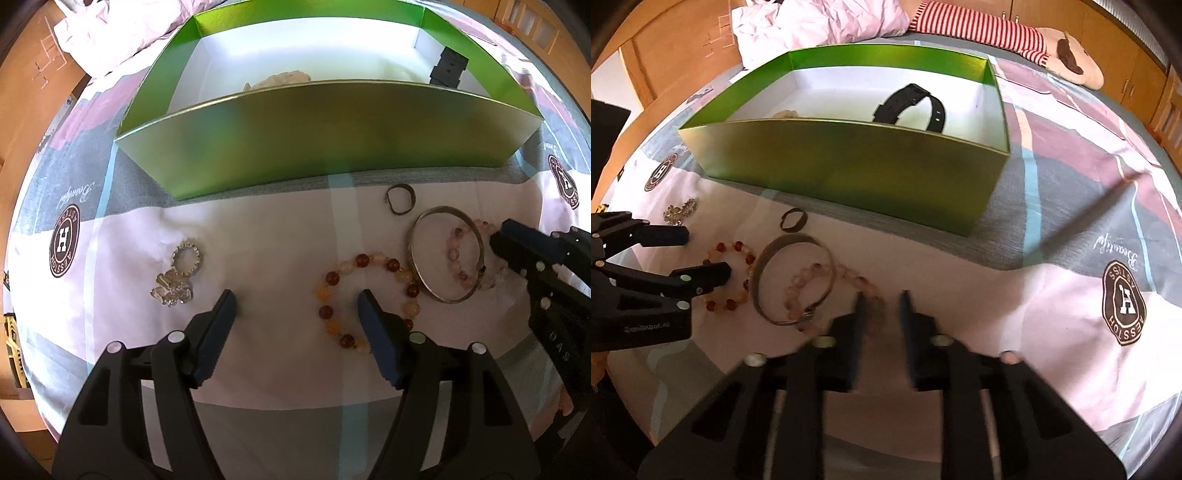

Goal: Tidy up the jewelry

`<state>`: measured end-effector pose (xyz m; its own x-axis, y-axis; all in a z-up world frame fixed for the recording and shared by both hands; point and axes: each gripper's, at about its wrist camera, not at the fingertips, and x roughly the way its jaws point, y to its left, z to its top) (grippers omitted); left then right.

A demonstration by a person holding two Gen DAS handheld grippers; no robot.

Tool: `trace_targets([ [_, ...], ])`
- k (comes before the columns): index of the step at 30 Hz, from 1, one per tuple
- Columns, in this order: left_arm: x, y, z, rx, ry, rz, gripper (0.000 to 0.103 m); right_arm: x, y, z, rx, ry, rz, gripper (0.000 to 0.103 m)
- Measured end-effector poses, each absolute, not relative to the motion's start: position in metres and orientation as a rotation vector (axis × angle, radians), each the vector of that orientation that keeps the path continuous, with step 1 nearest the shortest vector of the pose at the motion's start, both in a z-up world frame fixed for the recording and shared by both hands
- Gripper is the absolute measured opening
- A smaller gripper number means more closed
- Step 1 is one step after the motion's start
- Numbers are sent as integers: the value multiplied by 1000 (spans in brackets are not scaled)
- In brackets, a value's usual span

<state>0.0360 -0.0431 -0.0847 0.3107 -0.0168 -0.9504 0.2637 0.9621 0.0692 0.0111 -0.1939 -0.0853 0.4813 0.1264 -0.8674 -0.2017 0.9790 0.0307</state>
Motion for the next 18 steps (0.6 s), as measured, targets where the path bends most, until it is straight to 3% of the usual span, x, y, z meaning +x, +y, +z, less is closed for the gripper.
trace_targets([
  [1,36,-45,-84,228,1242,-202,56,11,-194,-85,-82,1049,200,10],
  [3,33,-50,-81,250,1220,-215,31,10,-196,-85,-78,1046,197,8],
  [6,29,-58,-78,291,1188,-219,14,10,-201,-82,-56,1034,181,8],
  [18,36,-43,-77,240,1201,-142,12,5,-209,-54,-98,913,88,8],
])
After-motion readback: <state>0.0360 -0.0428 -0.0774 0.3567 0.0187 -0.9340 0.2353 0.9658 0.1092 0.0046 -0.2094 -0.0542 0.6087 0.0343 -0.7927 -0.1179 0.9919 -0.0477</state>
